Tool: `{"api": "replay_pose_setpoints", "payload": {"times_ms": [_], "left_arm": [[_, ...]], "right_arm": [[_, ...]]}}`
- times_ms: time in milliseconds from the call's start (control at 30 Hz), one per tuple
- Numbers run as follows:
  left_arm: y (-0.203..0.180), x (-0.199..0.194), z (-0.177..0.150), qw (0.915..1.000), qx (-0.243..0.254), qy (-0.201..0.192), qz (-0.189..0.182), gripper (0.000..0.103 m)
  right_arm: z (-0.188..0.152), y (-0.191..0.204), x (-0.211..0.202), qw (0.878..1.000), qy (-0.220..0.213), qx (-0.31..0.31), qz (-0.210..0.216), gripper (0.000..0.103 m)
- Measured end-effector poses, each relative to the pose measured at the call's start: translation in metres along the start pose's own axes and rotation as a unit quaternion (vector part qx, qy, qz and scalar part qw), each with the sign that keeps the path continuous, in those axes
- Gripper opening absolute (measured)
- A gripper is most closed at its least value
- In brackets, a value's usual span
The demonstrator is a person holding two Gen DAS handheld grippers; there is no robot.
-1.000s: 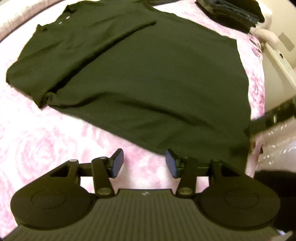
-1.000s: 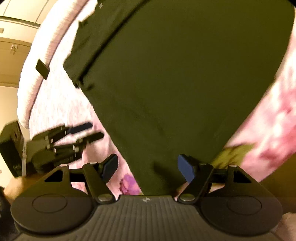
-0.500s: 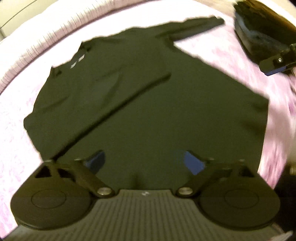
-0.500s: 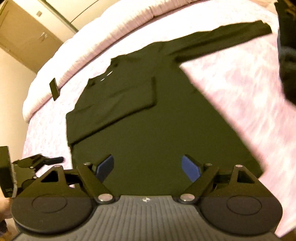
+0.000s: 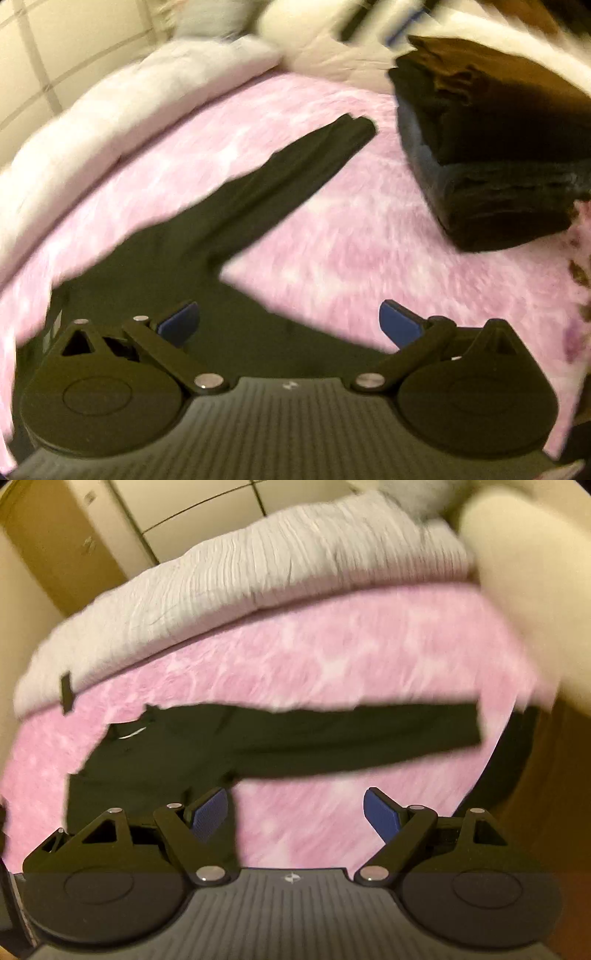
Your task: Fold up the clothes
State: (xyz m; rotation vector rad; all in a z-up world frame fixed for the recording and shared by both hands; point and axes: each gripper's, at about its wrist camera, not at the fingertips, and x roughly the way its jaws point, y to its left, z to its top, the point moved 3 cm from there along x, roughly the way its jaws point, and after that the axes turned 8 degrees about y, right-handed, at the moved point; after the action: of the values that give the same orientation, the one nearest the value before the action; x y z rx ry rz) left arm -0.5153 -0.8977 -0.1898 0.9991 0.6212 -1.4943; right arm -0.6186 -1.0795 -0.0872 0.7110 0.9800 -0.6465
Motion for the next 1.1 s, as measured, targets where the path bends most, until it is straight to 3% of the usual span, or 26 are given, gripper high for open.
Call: {"api": "replay_pose_setpoints", "payload": {"times_ms": [100, 167, 233, 267, 333, 400, 500, 600, 700, 867, 967, 1000, 1100], "left_arm": [[-0.018, 0.022, 0.037, 0.9971, 0.067, -0.034, 0.009, 0.102], [-0.027, 0.04, 0.059, 0.9935, 0.1, -0.052, 0.01, 0.101], [-0.037, 0.061, 0.081, 0.9891, 0.131, -0.065, 0.013, 0.092], [-0.041, 0.075, 0.09, 0.987, 0.146, -0.066, 0.019, 0.09], [-0.051, 0.101, 0.114, 0.9836, 0.166, -0.067, 0.023, 0.071], [-0.059, 0.122, 0.129, 0.9812, 0.182, -0.059, 0.026, 0.063], [-0.072, 0.157, 0.152, 0.9814, 0.181, -0.056, 0.032, 0.063], [-0.079, 0.186, 0.166, 0.9847, 0.167, -0.04, 0.031, 0.063], [-0.081, 0.207, 0.174, 0.9858, 0.16, -0.037, 0.033, 0.063], [-0.076, 0.229, 0.178, 0.9875, 0.15, -0.03, 0.036, 0.064], [-0.073, 0.236, 0.178, 0.9893, 0.141, -0.023, 0.029, 0.064], [-0.072, 0.235, 0.178, 0.9899, 0.138, -0.022, 0.027, 0.064], [-0.069, 0.23, 0.177, 0.9913, 0.128, -0.022, 0.019, 0.065]], "right_arm": [[0.044, -0.012, -0.003, 0.996, 0.023, -0.076, -0.041, 0.083], [0.073, -0.028, 0.015, 0.987, 0.062, -0.132, -0.073, 0.083], [0.092, -0.044, 0.037, 0.976, 0.1, -0.172, -0.09, 0.077], [0.101, -0.054, 0.051, 0.968, 0.12, -0.197, -0.099, 0.069], [0.115, -0.071, 0.081, 0.947, 0.157, -0.255, -0.114, 0.065], [0.123, -0.088, 0.108, 0.922, 0.185, -0.319, -0.114, 0.058], [0.129, -0.119, 0.149, 0.895, 0.22, -0.378, -0.088, 0.05], [0.131, -0.149, 0.179, 0.881, 0.236, -0.404, -0.07, 0.047], [0.135, -0.179, 0.207, 0.872, 0.244, -0.422, -0.053, 0.044], [0.142, -0.212, 0.245, 0.873, 0.27, -0.406, -0.028, 0.031], [0.129, -0.217, 0.256, 0.85, 0.298, -0.434, -0.021, 0.029], [0.13, -0.22, 0.257, 0.851, 0.296, -0.434, -0.013, 0.029], [0.143, -0.231, 0.258, 0.872, 0.302, -0.385, 0.007, 0.022]]}}
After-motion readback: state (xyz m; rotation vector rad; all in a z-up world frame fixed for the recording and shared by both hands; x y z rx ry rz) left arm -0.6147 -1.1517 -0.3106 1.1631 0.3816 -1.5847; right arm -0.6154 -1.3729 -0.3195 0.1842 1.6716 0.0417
